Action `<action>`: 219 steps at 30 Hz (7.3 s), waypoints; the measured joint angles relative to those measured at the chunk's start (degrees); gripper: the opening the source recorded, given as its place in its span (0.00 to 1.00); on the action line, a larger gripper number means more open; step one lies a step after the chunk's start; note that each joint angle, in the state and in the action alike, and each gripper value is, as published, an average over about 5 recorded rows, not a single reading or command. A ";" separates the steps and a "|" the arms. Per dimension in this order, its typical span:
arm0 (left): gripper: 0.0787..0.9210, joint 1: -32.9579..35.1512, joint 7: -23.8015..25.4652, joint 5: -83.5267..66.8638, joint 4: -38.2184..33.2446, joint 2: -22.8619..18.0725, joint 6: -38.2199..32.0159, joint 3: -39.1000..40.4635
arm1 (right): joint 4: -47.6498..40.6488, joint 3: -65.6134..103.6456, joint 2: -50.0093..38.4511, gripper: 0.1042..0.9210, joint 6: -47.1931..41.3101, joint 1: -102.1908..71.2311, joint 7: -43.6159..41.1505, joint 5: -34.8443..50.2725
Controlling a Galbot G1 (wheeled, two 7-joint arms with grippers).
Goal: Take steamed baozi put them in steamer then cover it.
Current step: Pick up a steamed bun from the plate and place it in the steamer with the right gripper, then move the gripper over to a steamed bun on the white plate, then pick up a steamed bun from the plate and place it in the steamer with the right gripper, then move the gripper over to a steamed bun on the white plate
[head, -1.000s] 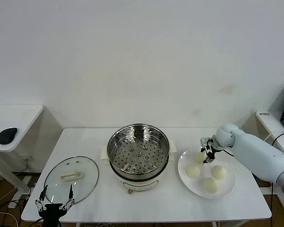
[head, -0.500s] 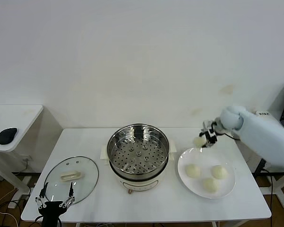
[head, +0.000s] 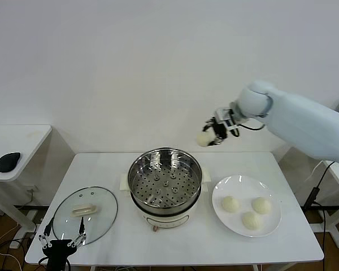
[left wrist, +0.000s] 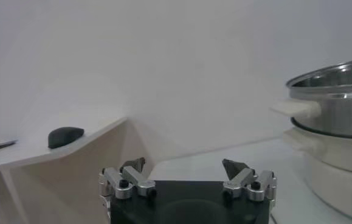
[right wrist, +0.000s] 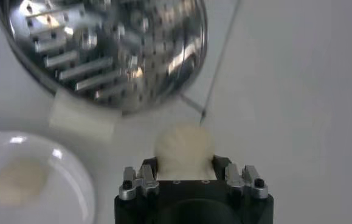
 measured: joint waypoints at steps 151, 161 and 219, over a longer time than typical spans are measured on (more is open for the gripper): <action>0.88 -3.70 0.98 -1.85 0.97 1.06 1.26 -1.37 | 19.24 -4.57 -16.90 0.57 -25.53 2.22 3.93 8.87; 0.88 -3.41 1.01 -2.24 0.55 1.15 1.24 -2.76 | 17.22 -7.18 -3.70 0.57 -31.59 4.28 7.82 18.05; 0.88 -2.86 1.23 -1.74 0.31 0.82 0.48 -3.36 | 21.83 -9.40 -13.16 0.88 -24.52 4.24 -2.05 7.99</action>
